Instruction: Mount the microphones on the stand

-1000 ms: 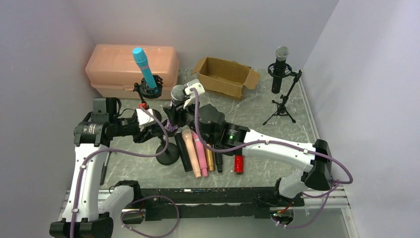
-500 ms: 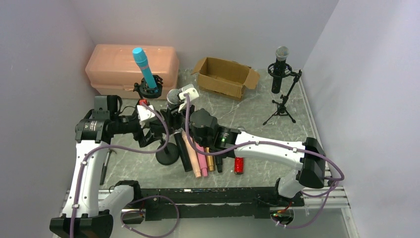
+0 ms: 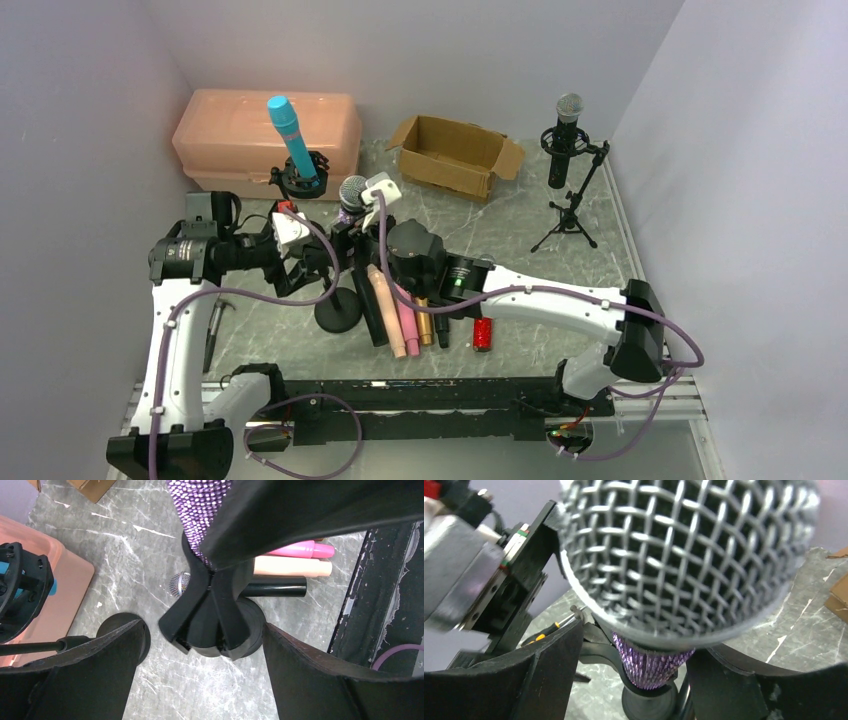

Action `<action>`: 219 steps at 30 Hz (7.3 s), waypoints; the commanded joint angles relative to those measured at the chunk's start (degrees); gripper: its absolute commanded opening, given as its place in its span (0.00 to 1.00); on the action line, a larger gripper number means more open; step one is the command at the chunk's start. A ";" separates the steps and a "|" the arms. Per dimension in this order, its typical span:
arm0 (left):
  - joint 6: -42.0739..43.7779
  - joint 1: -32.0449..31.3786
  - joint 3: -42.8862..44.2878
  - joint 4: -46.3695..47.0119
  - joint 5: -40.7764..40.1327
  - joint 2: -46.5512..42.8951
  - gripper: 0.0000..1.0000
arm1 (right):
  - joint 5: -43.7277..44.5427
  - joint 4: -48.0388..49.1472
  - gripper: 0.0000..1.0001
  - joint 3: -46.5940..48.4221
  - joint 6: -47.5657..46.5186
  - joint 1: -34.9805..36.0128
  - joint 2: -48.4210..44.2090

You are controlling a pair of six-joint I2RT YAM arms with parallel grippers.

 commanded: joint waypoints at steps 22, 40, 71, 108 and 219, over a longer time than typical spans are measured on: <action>2.22 1.74 2.88 0.22 6.54 0.95 0.99 | -14.14 -8.13 0.52 9.33 2.68 -6.89 -5.05; -1.01 1.69 2.65 0.09 4.85 3.30 0.00 | -14.36 -6.59 0.32 7.23 2.68 -6.34 -4.53; -7.55 1.80 2.32 3.06 1.62 -2.63 0.99 | -27.83 -6.94 1.00 -0.16 -6.49 -6.18 -8.99; -36.30 1.82 8.50 4.86 -23.33 -5.46 0.99 | -56.96 12.28 0.86 -5.07 -10.17 -17.14 7.58; -46.36 13.06 -42.20 73.62 -23.51 3.42 0.99 | 6.09 -16.27 1.00 -44.23 18.33 -64.00 -33.31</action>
